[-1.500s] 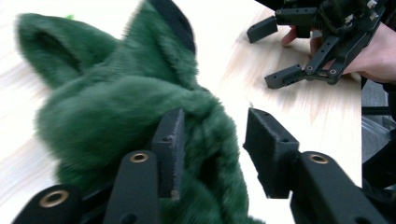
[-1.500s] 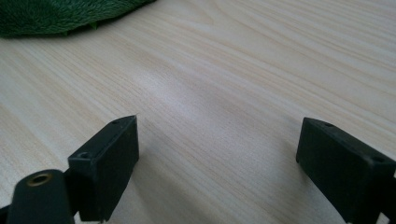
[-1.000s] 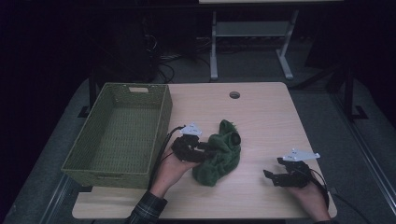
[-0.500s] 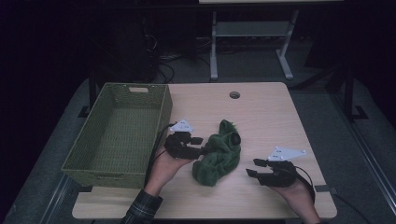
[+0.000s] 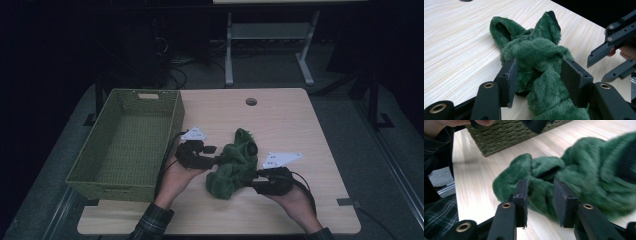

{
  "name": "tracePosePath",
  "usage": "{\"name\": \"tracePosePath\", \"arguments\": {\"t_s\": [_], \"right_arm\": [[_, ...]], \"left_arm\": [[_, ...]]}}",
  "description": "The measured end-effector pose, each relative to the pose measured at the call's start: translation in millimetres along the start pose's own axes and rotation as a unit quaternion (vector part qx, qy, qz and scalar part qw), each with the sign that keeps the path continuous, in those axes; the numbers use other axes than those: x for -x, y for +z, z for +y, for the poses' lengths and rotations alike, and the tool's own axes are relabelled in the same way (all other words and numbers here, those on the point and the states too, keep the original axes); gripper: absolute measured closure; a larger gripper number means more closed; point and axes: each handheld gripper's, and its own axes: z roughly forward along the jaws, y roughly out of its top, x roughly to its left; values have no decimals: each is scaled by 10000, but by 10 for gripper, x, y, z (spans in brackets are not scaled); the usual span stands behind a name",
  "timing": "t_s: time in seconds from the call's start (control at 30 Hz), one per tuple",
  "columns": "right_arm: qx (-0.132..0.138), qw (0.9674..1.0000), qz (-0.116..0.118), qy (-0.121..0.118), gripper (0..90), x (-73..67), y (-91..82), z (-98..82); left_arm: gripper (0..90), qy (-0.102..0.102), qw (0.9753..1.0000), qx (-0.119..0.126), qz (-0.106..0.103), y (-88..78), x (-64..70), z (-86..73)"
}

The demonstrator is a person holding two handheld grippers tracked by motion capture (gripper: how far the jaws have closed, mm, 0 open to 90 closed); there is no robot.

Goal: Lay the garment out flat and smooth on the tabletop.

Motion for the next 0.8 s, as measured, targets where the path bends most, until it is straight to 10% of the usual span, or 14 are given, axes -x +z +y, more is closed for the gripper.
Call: {"name": "tracePosePath", "arguments": {"t_s": [0.57,0.8], "right_arm": [[-218,9991,313,-163,679,-92,471,249],[-346,9988,297,-191,840,-99,517,213]], "left_arm": [[465,34,10000,38,15,-1,-4,-3],[465,12,10000,39,28,-8,-6,-7]]}}
